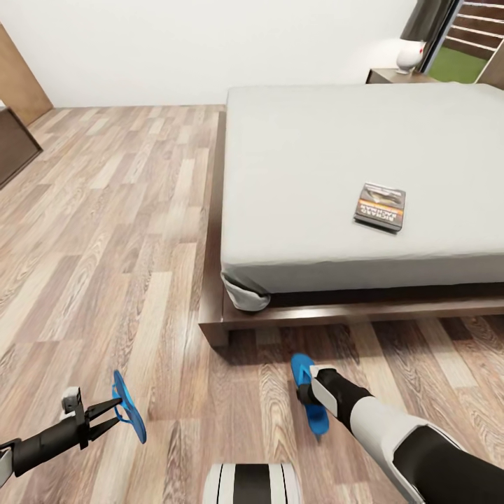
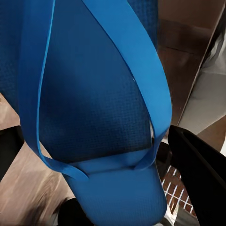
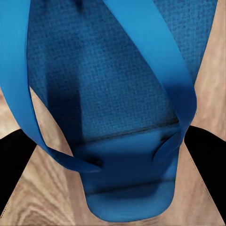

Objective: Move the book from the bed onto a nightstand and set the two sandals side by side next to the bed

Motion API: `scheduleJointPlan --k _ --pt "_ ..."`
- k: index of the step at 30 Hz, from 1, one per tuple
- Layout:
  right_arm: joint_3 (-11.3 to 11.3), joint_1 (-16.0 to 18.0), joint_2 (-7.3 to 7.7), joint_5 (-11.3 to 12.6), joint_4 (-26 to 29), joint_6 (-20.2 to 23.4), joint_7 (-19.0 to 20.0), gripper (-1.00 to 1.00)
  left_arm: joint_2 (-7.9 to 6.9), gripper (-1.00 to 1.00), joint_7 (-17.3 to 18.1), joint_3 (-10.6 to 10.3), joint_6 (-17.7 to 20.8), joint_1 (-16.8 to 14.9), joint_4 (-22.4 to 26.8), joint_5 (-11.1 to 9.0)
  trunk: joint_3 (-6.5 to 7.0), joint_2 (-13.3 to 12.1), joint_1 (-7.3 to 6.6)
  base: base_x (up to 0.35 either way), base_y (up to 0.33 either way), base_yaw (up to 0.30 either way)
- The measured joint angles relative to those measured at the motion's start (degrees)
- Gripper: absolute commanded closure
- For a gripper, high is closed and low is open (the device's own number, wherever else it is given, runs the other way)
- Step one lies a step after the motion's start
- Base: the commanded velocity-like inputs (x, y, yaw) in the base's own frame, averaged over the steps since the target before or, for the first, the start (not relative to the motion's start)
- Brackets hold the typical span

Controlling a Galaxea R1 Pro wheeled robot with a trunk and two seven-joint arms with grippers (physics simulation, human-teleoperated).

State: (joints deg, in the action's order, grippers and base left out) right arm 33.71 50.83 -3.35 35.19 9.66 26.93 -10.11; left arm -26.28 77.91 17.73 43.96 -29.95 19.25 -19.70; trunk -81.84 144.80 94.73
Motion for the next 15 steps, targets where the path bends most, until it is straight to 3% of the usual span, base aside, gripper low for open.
scheduleJointPlan --k 15 --pt "-0.10 2.02 0.36 0.13 0.50 1.16 -0.10 1.00 0.00 1.00 0.00 0.00 0.00 0.00 0.00 0.00 -3.33 0.20 0.39 0.000 0.000 0.000"
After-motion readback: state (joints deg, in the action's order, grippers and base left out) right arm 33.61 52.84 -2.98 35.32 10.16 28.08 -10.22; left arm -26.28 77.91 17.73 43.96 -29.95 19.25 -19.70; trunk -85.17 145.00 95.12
